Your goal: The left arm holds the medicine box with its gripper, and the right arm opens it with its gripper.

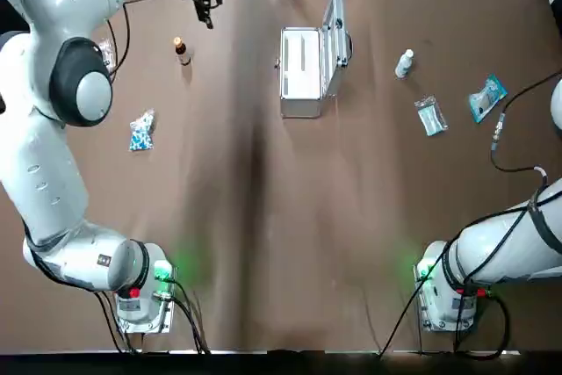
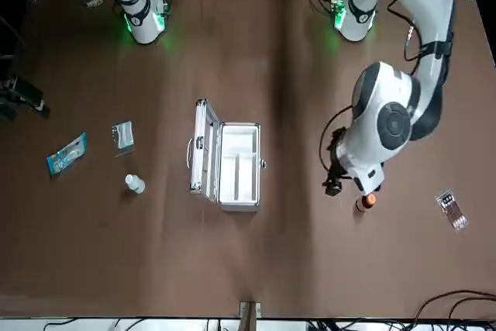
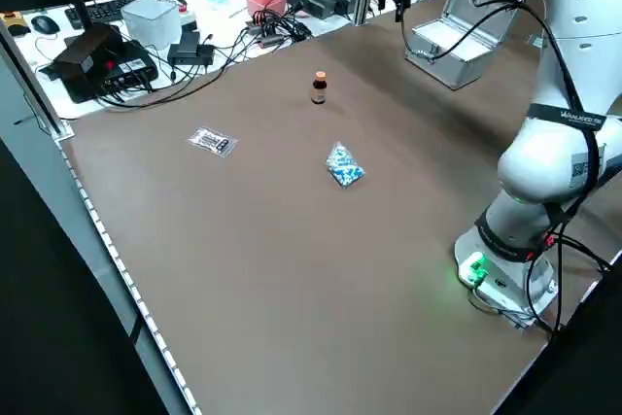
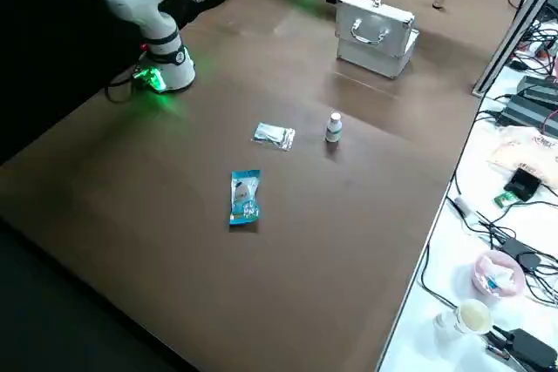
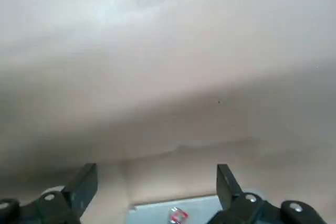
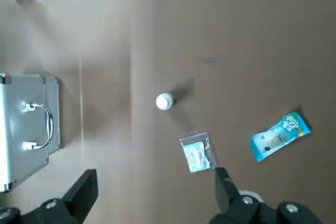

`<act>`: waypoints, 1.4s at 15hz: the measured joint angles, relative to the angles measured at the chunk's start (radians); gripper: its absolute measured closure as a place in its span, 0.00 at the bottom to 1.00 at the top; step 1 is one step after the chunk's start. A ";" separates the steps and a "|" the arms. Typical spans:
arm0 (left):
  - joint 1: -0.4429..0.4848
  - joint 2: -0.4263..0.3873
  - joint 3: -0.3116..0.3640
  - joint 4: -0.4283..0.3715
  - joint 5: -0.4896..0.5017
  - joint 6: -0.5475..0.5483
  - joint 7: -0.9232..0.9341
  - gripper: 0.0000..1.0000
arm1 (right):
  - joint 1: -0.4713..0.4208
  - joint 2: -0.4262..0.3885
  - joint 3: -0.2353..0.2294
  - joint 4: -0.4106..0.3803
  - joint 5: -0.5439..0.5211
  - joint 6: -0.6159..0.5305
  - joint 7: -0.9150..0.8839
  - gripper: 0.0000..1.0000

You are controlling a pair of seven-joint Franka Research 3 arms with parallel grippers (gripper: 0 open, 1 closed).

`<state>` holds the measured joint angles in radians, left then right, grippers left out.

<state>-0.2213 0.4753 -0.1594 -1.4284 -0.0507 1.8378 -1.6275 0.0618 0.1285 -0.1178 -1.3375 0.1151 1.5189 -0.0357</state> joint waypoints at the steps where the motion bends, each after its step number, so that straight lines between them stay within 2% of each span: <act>1: 0.015 -0.004 0.000 0.000 0.001 -0.011 0.041 0.00 | 0.000 -0.008 0.001 -0.023 -0.001 0.013 0.001 0.02; 5: 0.075 -0.018 0.008 0.000 0.029 -0.055 0.206 0.00 | 0.000 -0.042 0.003 -0.079 -0.035 0.020 0.001 0.02; 8: 0.111 -0.042 0.025 0.000 0.077 -0.076 0.349 0.00 | 0.001 -0.048 0.004 -0.091 -0.049 0.016 -0.008 0.02; 13: 0.200 -0.083 0.031 0.007 0.080 -0.105 0.620 0.00 | 0.000 -0.048 0.004 -0.101 -0.069 0.000 -0.027 0.02; 18: 0.212 -0.116 0.048 0.011 0.081 -0.109 0.925 0.00 | 0.000 -0.048 0.003 -0.101 -0.085 0.000 -0.029 0.02; 19: 0.219 -0.139 0.051 0.013 0.081 -0.109 1.051 0.00 | 0.000 -0.048 0.003 -0.101 -0.086 0.001 -0.029 0.02; 21: 0.225 -0.170 0.053 0.014 0.081 -0.110 1.168 0.00 | 0.000 -0.048 0.003 -0.101 -0.086 0.001 -0.029 0.02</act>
<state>0.0042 0.3056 -0.1069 -1.4143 0.0305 1.7282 -0.4600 0.0618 0.0805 -0.1144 -1.4389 0.0291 1.5194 -0.0644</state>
